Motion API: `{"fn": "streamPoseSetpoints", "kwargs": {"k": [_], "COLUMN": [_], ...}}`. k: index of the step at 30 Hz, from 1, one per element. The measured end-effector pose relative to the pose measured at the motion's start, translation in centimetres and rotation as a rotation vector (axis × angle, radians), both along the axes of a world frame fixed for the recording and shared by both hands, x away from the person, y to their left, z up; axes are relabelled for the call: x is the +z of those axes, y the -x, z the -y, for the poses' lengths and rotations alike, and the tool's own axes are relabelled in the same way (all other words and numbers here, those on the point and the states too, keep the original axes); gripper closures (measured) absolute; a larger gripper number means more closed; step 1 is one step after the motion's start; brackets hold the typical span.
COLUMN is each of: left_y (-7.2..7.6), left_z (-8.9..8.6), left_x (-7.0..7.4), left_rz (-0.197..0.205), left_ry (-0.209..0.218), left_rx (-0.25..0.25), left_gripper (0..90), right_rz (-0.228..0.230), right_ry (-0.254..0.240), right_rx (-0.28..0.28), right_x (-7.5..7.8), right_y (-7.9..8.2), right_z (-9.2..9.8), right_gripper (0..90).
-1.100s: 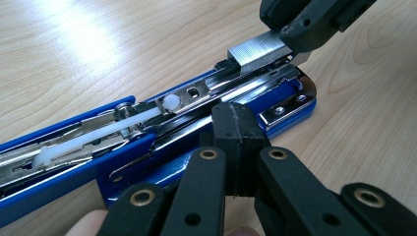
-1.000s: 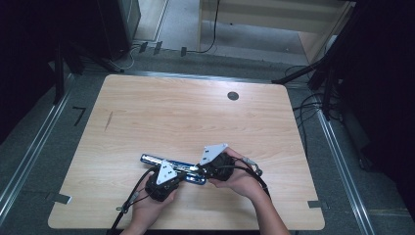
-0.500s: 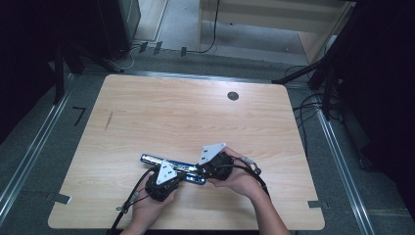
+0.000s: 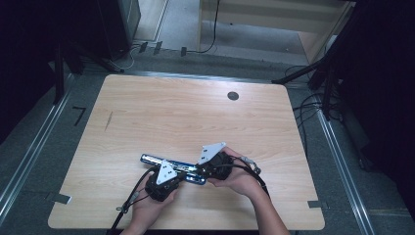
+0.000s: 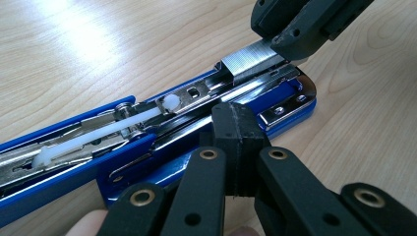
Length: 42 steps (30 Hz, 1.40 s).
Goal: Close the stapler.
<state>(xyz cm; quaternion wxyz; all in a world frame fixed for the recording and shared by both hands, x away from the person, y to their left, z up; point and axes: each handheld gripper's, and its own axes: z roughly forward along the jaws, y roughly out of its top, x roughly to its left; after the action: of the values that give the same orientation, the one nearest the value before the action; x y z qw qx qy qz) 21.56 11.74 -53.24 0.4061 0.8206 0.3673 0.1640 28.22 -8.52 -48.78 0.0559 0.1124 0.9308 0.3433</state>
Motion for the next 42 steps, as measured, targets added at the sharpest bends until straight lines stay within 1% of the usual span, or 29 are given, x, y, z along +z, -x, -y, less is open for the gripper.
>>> {"fn": "streamPoseSetpoints", "kwargs": {"k": [6,11,15,19,22,31,42], "left_y": [0.00,-0.01,-0.01,-0.01,-0.01,-0.01,-0.01], "left_z": [0.00,-0.01,-0.01,-0.01,-0.01,-0.01,0.00], "left_x": [0.00,0.00,0.00,0.00,0.01,0.00,0.00], "left_rz": [0.000,0.000,0.000,-0.001,-0.001,-0.001,0.000], "left_ry": [0.001,0.001,0.001,0.001,0.001,0.001,0.001], "left_rx": [0.001,0.001,0.001,0.001,0.002,0.000,0.000], "left_gripper": [90.0,90.0,90.0,90.0,90.0,90.0,90.0], "right_rz": [-0.006,-0.005,-0.009,-0.019,-0.020,-0.021,-0.027], "right_ry": [0.002,0.007,0.008,-0.001,0.006,0.006,0.008], "right_rx": [-0.002,0.009,-0.001,-0.014,-0.011,0.000,-0.004], "right_x": [0.05,0.05,-0.03,0.07,0.05,0.02,-0.09], "right_y": [0.00,0.08,0.00,-0.14,-0.20,-0.12,-0.23], "right_z": [0.00,-0.08,-0.11,0.05,0.08,-0.13,-0.14], "right_gripper": [79.4,79.4,79.4,79.4,79.4,79.4,79.4]}}
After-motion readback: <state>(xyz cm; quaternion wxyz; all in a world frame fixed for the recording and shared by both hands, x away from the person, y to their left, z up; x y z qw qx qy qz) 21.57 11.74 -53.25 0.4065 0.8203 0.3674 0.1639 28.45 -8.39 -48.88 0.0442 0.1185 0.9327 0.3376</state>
